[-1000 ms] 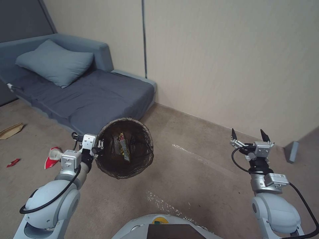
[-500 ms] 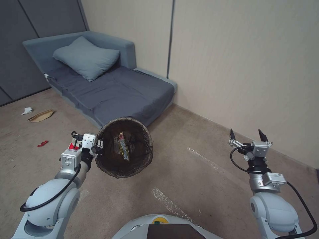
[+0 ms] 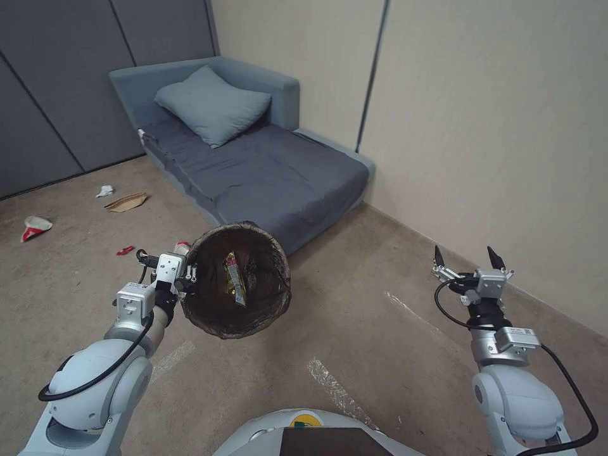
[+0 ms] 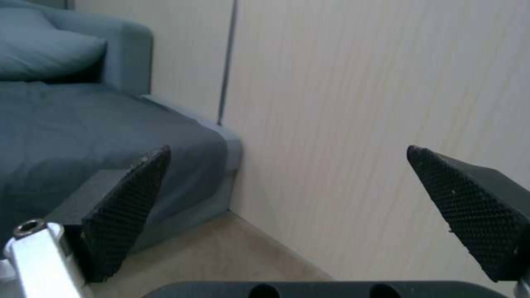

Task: Pick up the trash bin, then pick up the garbage from the floor and place it into the trash bin.

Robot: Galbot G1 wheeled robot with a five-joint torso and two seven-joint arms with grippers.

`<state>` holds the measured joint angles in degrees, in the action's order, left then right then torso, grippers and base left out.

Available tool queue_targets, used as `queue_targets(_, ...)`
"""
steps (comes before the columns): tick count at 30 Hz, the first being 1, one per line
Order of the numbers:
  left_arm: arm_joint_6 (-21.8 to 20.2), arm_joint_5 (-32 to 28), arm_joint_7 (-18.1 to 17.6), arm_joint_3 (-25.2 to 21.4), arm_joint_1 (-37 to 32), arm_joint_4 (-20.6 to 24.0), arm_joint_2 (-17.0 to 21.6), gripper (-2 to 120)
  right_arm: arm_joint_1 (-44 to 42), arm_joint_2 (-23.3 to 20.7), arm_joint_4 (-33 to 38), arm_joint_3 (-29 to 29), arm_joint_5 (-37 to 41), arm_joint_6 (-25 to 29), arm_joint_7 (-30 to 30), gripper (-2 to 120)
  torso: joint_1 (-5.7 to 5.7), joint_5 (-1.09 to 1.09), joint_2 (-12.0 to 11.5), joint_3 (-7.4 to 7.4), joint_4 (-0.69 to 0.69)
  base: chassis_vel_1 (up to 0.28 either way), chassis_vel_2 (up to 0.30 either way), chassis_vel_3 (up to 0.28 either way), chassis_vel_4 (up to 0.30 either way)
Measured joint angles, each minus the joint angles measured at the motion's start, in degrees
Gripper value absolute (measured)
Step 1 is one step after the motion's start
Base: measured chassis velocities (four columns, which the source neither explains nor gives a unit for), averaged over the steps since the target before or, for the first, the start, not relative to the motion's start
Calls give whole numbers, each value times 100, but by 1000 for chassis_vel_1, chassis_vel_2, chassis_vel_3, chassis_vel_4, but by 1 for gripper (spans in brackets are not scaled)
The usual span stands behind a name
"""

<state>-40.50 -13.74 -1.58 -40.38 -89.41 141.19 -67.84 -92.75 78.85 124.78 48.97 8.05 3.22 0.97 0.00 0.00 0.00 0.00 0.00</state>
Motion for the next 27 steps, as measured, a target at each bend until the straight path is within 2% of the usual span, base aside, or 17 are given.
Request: queue_targets(27,-43,-92,17,-75,81,-12,58,0,49,41,-76,70,-6,10,-10,100,0,0,0,0,0,86,81,87,83)
